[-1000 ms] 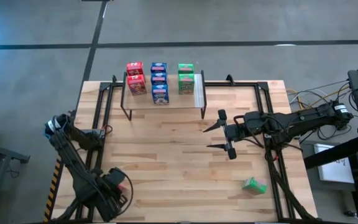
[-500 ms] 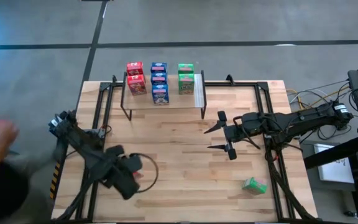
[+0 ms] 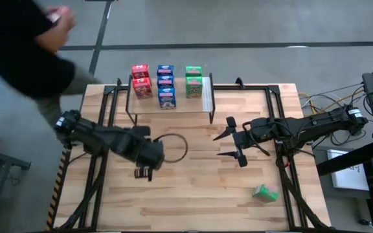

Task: Stack cereal on shelf
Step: Put the red cereal box on the shelf aligned with the red cereal boxes

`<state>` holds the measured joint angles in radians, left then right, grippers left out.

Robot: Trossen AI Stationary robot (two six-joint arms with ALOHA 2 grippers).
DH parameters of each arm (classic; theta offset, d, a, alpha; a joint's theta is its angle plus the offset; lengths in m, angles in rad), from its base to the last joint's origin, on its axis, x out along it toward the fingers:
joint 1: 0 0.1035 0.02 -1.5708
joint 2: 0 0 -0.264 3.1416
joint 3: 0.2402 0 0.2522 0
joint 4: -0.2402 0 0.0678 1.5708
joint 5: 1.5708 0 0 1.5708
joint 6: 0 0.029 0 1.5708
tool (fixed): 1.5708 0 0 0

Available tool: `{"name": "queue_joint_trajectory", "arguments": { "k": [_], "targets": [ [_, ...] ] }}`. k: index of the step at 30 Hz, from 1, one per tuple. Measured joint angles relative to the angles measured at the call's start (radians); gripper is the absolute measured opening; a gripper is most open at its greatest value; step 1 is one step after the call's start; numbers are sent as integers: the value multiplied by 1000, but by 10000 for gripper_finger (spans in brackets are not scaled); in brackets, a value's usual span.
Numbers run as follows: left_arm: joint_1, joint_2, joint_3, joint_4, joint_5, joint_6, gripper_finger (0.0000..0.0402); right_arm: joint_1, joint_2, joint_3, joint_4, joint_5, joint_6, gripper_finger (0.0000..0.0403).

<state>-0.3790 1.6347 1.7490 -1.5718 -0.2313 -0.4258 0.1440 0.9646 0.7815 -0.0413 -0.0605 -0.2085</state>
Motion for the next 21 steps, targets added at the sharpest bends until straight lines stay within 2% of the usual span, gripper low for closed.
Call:
{"name": "queue_joint_trajectory", "arguments": {
  "k": [4, 11, 21],
  "targets": [
    [81, -11, 12, 0, -43, 146, 147, 0, 0, -1, -7, 0, -1, 260],
    [219, -65, 17, 0, -49, 362, 147, 0, 0, -1, -7, 0, -12, 260],
    [425, -146, 102, 1, -76, 538, 147, 0, 0, -1, -6, 0, -12, 260]
  ]
}}
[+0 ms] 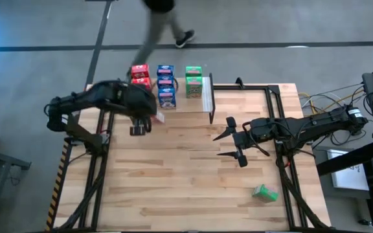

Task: Stack cereal on shelf
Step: Put the red cereal box on the shelf aligned with the red cereal boxes

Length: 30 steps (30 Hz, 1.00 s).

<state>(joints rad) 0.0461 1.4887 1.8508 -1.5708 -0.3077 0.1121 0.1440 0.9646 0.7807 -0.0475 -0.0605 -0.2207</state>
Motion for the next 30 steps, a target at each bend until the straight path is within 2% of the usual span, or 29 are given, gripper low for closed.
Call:
{"name": "queue_joint_trajectory", "arguments": {
  "k": [4, 12, 19, 21, 24, 30],
  "targets": [
    [76, -26, 10, -1, 3, 63, 147, 0, 0, 0, 0, 0, -4, 260],
    [208, -79, -51, -1, 37, 147, 147, 0, 0, 0, 0, 0, -10, 260],
    [327, -66, -53, -1, 42, 259, 147, 0, 0, 0, 4, 0, -16, 260],
    [354, -58, -53, -1, 77, 270, 147, 0, 0, 0, 4, 0, -16, 260],
    [376, -50, -53, -1, 123, 281, 147, 0, 0, 0, 4, 0, -16, 260],
    [377, -29, -54, 0, 127, 302, 147, 0, 0, 0, 3, 0, -16, 260]
  ]
}}
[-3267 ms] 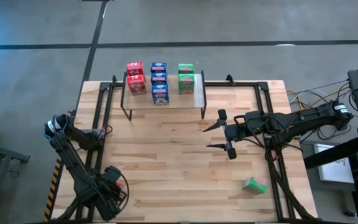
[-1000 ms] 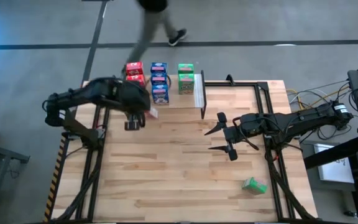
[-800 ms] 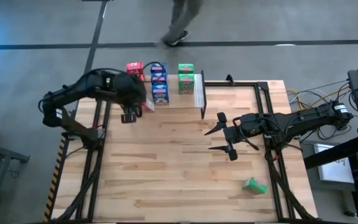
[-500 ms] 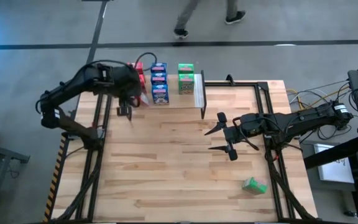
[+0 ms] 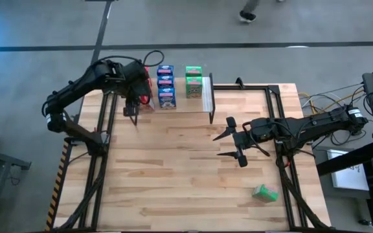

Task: Stack cereal on shelf
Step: Put the red cereal box on the shelf aligned with the red cereal boxes

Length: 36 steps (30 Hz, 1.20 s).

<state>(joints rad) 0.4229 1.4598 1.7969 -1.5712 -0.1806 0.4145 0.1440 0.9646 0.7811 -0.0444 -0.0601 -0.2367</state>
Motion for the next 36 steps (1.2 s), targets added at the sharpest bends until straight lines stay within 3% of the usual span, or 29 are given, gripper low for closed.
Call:
{"name": "queue_joint_trajectory", "arguments": {
  "k": [36],
  "targets": [
    [13, 62, 0, 0, -45, -7, 147, 0, 0, 0, -3, 0, 0, 260]
  ]
}}
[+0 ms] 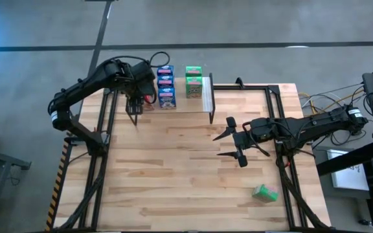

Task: Stack cereal on shelf
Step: Put the red cereal box on the shelf aligned with the red cereal boxes

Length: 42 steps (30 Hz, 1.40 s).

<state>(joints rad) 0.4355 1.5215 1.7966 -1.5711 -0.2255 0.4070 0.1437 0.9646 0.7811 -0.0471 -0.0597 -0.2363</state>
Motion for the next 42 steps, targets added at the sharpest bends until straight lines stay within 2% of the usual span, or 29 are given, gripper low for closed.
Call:
{"name": "queue_joint_trajectory", "arguments": {
  "k": [8, 34, 42],
  "targets": [
    [0, 6, 0, 0, 0, 0, 152, 0, 0, 0, 0, 0, 0, 260],
    [0, 12, 1, 0, -43, -1, 212, 0, 0, 0, 1, 0, 0, 260],
    [0, -2, 21, 0, -45, -7, 215, 0, 0, 0, 1, 0, 0, 260]
  ]
}}
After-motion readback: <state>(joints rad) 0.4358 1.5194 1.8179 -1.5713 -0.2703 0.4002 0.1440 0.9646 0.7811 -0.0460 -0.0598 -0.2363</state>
